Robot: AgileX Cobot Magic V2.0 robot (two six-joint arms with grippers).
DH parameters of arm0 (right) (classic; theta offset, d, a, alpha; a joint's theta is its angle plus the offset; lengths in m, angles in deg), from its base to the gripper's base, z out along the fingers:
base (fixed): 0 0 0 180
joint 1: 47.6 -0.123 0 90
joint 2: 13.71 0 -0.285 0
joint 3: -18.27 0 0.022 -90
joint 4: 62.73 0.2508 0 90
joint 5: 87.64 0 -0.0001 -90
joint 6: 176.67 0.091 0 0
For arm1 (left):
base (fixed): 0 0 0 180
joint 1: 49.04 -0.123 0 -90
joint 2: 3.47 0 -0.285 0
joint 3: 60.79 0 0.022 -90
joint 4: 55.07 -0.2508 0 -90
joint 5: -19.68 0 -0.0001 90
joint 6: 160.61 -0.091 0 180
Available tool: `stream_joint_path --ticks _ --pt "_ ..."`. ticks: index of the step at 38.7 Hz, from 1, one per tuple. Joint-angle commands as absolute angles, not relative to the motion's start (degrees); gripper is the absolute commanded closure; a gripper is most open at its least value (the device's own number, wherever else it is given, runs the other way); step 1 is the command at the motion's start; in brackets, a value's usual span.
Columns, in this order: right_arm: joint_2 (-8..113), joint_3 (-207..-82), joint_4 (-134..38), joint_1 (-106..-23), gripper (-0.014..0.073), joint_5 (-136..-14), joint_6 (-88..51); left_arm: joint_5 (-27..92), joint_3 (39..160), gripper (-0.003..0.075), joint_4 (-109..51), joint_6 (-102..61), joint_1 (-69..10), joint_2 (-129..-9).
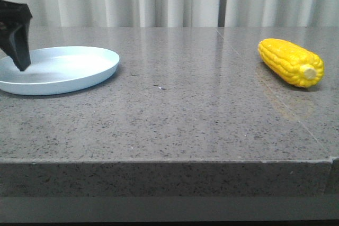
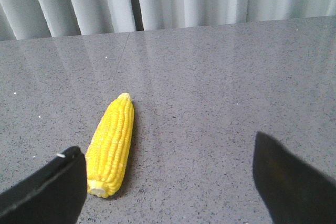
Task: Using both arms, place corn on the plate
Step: 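Lower the left gripper to the rim of the white plate and grasp it, then slide the white plate with the left gripper toward the table center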
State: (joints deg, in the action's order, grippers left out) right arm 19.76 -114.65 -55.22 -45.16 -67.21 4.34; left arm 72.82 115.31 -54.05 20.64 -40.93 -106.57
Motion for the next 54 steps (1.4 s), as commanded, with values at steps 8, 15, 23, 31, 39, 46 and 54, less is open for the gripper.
stream_joint_path --ticks 8,15,23,31,39,46,54 --pt "20.39 -116.81 -55.16 -44.90 -0.0068 -71.25 4.00 74.38 119.51 0.0143 -53.19 21.01 -40.58 -107.42" --pt "20.39 -116.81 -55.16 -44.90 -0.0068 -71.25 4.00 74.38 119.61 0.0355 -53.19 21.01 -40.58 -107.42" --pt "20.39 -116.81 -55.16 -44.90 -0.0068 -71.25 4.00 74.38 119.61 0.0678 -53.19 21.01 -40.58 -107.42" --pt "20.39 -116.81 -55.16 -44.90 -0.0068 -71.25 4.00 74.31 120.43 0.0741 -53.19 21.01 -40.58 -107.32" --pt "20.39 -116.81 -55.16 -44.90 -0.0068 -71.25 4.00 78.17 127.58 0.0741 -51.62 21.01 -38.86 -106.84" --pt "20.39 -116.81 -55.16 -44.90 -0.0068 -71.19 4.00 78.42 132.38 0.0741 -45.50 21.01 -35.17 -106.98" --pt "20.39 -116.81 -55.16 -44.90 -0.0068 -71.07 4.00 76.40 135.11 0.0741 -41.41 21.01 -29.53 -110.95"
